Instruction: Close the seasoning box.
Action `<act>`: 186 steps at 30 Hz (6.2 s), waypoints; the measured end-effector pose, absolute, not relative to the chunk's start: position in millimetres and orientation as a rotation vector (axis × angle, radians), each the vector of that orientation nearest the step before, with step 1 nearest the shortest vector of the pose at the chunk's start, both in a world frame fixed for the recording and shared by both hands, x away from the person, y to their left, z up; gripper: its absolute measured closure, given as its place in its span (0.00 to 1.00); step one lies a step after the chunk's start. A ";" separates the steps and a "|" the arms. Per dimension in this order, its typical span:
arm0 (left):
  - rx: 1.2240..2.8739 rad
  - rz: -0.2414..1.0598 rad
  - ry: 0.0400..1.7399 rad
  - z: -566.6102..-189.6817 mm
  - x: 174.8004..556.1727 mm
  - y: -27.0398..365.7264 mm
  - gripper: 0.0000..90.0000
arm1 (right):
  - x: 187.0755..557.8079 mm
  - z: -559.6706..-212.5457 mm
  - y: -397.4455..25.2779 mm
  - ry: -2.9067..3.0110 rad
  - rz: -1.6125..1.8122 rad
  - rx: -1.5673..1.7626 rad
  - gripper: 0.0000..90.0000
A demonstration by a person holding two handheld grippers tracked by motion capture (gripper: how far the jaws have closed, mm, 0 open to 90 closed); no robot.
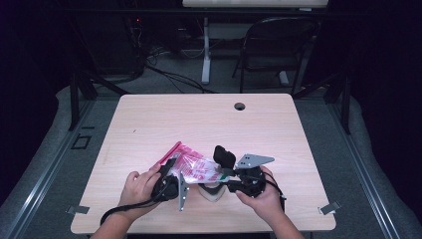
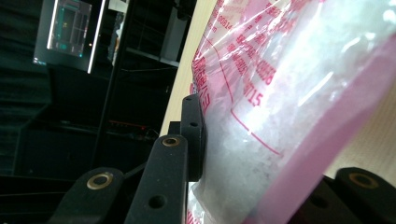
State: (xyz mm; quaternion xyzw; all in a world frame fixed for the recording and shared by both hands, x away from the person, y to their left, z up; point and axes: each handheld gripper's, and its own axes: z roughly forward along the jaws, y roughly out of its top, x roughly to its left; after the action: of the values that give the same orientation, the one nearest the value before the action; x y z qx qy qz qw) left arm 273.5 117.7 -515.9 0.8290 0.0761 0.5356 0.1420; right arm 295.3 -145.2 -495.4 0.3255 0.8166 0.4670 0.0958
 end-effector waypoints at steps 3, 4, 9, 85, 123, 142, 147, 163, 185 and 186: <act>2.384 1.535 0.244 -518.0 273.2 119.5 0.89 | 294.9 -495.5 -144.6 2.415 1.380 0.965 0.70; 2.382 1.527 0.256 -518.7 273.1 120.5 0.89 | 294.9 -495.6 -144.4 2.415 1.380 0.965 0.70; 2.369 1.482 0.305 -520.8 273.6 125.8 0.89 | 295.0 -496.2 -143.5 2.411 1.372 0.969 0.67; 2.147 0.874 0.830 -527.3 297.6 192.4 0.90 | 295.7 -498.6 -148.7 2.353 1.398 1.030 0.59; 1.955 0.756 1.119 -529.2 317.8 246.8 0.90 | 296.4 -500.8 -148.2 2.355 1.394 1.040 0.58; 1.945 0.736 1.212 -542.9 326.7 261.7 0.90 | 296.5 -501.4 -147.6 2.360 1.388 1.039 0.58; 1.941 0.725 1.242 -547.7 329.3 264.8 0.90 | 296.3 -501.5 -147.3 2.361 1.389 1.039 0.58; 1.881 0.609 1.354 -558.2 334.6 276.9 0.85 | 296.5 -502.7 -146.0 2.365 1.383 1.036 0.57; 1.840 0.585 1.333 -561.4 333.7 275.8 0.53 | 296.6 -502.6 -145.9 2.366 1.379 1.039 0.57; 1.836 0.576 1.330 -561.0 333.6 276.3 0.53 | 296.7 -502.7 -145.8 2.366 1.377 1.039 0.57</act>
State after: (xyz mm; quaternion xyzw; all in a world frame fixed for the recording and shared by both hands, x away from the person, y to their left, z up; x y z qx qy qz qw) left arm 333.6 276.3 -561.0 0.7224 0.5236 0.2268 0.3906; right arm 296.7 -145.8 -502.7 0.3528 0.8035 0.4676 0.1063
